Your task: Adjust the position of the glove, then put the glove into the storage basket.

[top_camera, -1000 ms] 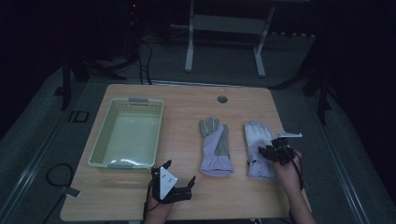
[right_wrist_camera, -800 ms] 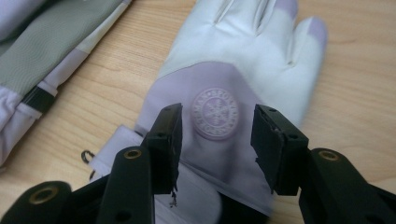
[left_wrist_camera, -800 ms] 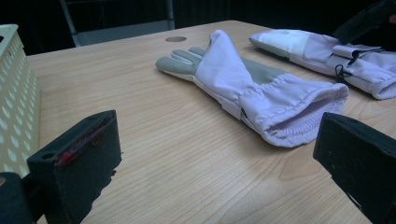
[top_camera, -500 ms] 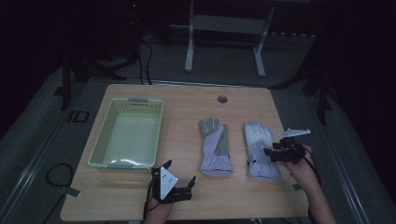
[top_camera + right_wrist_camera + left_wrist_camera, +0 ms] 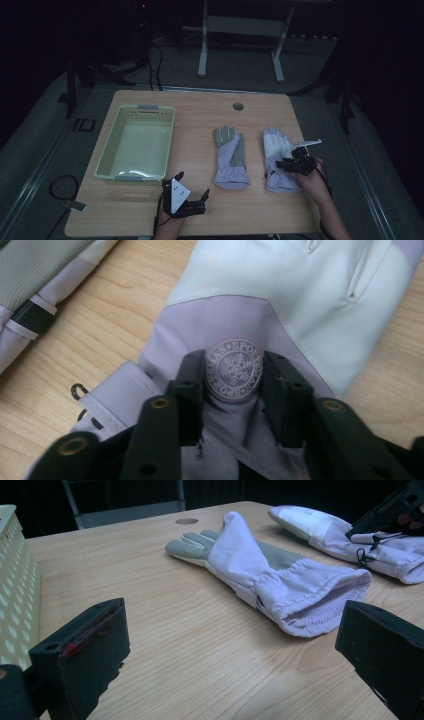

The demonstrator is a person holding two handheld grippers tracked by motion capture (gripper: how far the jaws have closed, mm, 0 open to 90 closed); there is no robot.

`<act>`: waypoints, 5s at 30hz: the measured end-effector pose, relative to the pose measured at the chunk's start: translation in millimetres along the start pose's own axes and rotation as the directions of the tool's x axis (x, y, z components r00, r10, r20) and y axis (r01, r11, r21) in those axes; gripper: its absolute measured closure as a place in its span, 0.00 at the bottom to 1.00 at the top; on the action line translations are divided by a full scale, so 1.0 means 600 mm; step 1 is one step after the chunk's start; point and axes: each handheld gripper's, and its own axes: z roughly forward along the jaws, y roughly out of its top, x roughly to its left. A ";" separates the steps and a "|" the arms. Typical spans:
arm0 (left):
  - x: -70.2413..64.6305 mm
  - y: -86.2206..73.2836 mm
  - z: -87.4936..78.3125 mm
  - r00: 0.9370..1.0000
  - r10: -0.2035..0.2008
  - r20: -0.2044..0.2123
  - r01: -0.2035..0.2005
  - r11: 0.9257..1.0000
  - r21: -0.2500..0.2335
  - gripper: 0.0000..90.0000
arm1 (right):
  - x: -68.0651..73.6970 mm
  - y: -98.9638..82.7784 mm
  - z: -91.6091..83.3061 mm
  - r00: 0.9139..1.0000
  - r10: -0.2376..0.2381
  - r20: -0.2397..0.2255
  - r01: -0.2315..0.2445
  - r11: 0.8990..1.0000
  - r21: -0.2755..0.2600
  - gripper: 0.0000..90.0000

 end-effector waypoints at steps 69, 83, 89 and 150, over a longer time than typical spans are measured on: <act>0.001 -0.001 -0.002 1.000 0.001 0.009 -0.001 1.000 -0.013 0.01 | 0.267 0.168 -0.031 0.999 0.039 -0.003 -0.039 0.998 -0.042 0.89; 0.000 -0.001 -0.002 1.000 0.004 0.013 -0.004 1.000 -0.011 0.01 | 0.268 0.150 0.063 0.999 0.037 0.032 -0.038 0.999 0.037 0.86; 0.000 -0.001 -0.002 1.000 0.003 0.012 -0.003 1.000 -0.008 0.01 | 0.263 0.144 0.069 0.999 0.022 0.026 -0.023 0.999 0.041 0.86; 0.005 0.127 0.095 0.964 -0.085 0.251 0.019 0.967 0.253 0.01 | 0.132 0.054 -0.064 0.986 -0.164 0.000 0.155 0.932 -0.327 0.25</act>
